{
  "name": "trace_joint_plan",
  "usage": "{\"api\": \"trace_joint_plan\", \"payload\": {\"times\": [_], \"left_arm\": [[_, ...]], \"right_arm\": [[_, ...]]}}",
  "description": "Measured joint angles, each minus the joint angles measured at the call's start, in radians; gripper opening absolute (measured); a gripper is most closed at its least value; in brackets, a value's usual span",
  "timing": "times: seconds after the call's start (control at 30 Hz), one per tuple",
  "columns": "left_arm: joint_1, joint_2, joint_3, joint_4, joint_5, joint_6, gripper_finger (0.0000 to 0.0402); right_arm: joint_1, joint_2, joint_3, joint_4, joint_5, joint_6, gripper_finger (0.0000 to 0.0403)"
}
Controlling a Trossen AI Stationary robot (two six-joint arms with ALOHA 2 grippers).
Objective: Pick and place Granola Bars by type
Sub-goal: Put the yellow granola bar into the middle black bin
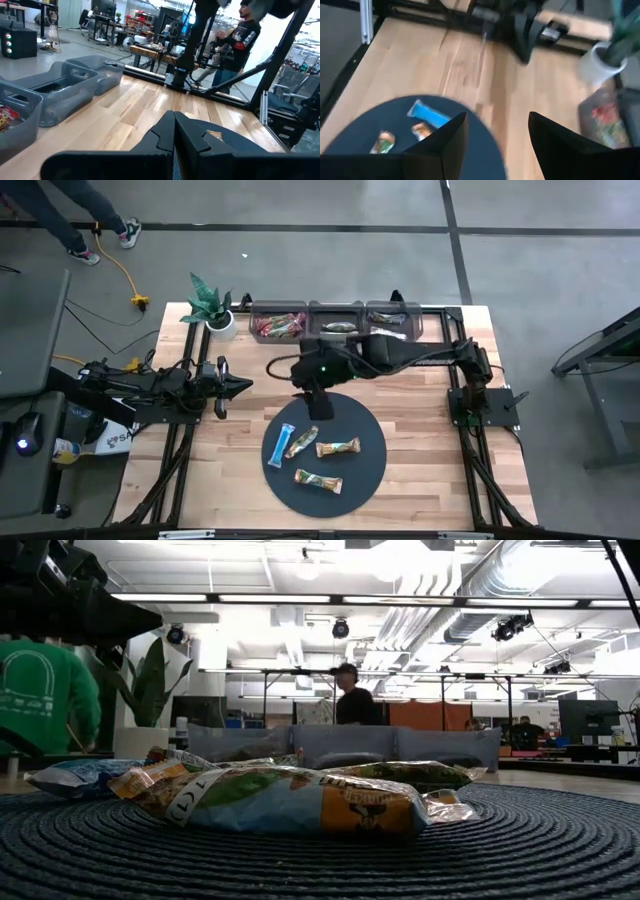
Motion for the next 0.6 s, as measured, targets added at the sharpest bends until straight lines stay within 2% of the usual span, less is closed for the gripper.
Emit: {"api": "trace_joint_plan", "payload": {"times": [0.17,0.33,0.6], "left_arm": [[0.000,0.000,0.000,0.000,0.000,0.000,0.0001],[0.000,0.000,0.000,0.000,0.000,0.000,0.0001],[0.000,0.000,0.000,0.000,0.000,0.000,0.0001]], "right_arm": [[0.029,0.003,-0.084,-0.116,0.022,0.123,0.0194],[0.052,0.003,-0.205,-0.147,0.018,0.247,0.0194],[0.108,0.002,-0.428,-0.030,-0.108,0.374,0.0194]]}}
